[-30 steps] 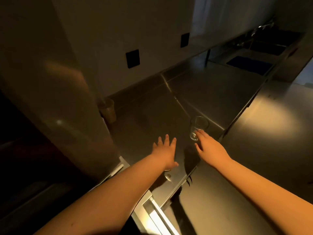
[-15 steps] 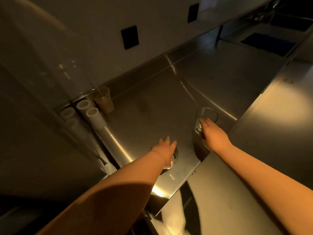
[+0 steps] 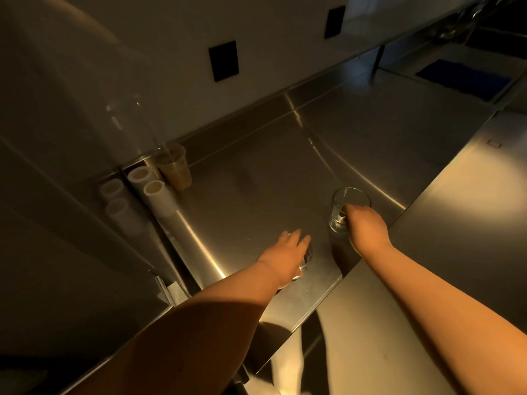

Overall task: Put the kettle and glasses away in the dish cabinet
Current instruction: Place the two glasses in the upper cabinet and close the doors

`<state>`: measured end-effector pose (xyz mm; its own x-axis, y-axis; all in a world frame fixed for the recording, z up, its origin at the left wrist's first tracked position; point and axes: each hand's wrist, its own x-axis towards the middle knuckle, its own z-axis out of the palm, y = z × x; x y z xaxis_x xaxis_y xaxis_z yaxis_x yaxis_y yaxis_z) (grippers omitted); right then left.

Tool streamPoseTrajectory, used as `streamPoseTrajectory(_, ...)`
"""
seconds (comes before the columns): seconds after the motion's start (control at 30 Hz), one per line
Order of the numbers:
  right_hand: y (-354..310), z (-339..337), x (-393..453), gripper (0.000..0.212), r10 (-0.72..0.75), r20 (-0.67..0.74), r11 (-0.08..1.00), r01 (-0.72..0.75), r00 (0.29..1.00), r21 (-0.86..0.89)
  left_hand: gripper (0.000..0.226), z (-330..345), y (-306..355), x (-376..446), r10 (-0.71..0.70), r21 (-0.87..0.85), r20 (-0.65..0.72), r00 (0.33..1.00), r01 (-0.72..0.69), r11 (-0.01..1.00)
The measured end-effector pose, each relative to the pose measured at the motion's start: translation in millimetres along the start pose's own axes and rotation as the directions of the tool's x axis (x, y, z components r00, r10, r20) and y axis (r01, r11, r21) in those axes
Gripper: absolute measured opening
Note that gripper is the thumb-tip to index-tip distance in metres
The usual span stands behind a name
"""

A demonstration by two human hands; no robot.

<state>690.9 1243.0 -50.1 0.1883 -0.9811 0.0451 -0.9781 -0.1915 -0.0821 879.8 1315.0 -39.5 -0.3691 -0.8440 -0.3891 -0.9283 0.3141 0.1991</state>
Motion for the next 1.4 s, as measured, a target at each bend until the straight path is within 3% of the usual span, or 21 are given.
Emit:
streamPoseTrajectory(0.27, 5.0, 2.2, -2.5, 0.020, -0.027, -0.054, 0.999, 0.029, 0.998, 0.042, 0.077, 4.8, -5.1, 13.1, -0.036, -0.154, -0.058, 0.998, 0.027, 0.988)
streamPoseTrajectory(0.4, 9.3, -5.3, -10.1, 0.016, -0.083, -0.139, 0.989, 0.099, 0.987, 0.109, 0.085, 6.9, -7.3, 13.0, -0.104, -0.280, -0.068, 0.992, 0.081, 0.957)
streamPoseTrajectory(0.57, -0.7, -38.7, -22.5, 0.010, -0.225, -0.259, 0.937, 0.282, 0.939, 0.208, 0.093, 7.4, -7.8, 12.0, -0.156, -0.311, -0.034, 0.987, 0.138, 0.940)
streamPoseTrajectory(0.77, -29.4, -60.1, -52.9, 0.015, -0.450, -0.235, 0.845, 0.496, 0.862, 0.198, 0.100, 8.3, -8.7, 10.9, -0.237, -0.145, 0.005, 0.971, 0.236, 0.961)
streamPoseTrajectory(0.9, -43.7, -61.7, -67.4, 0.034, -0.578, -0.242, 0.758, 0.623, 0.779, 0.193, 0.100, 10.3, -12.8, 10.2, -0.298, -0.029, 0.052, 0.953, 0.300, 0.953)
streamPoseTrajectory(1.17, -48.2, -49.7, -68.8, 0.028, -0.586, -0.041, 0.789, 0.582, 0.809, 0.197, 0.097, 11.9, -16.3, 12.4, -0.335, 0.098, 0.116, 0.935, 0.325, 0.941)
streamPoseTrajectory(1.4, -51.9, -36.8, -65.2, 0.034, -0.606, -0.050, 0.769, 0.601, 0.794, 0.216, 0.097, 13.3, -17.5, 13.2, -0.371, 0.110, 0.139, 0.918, 0.358, 0.927)
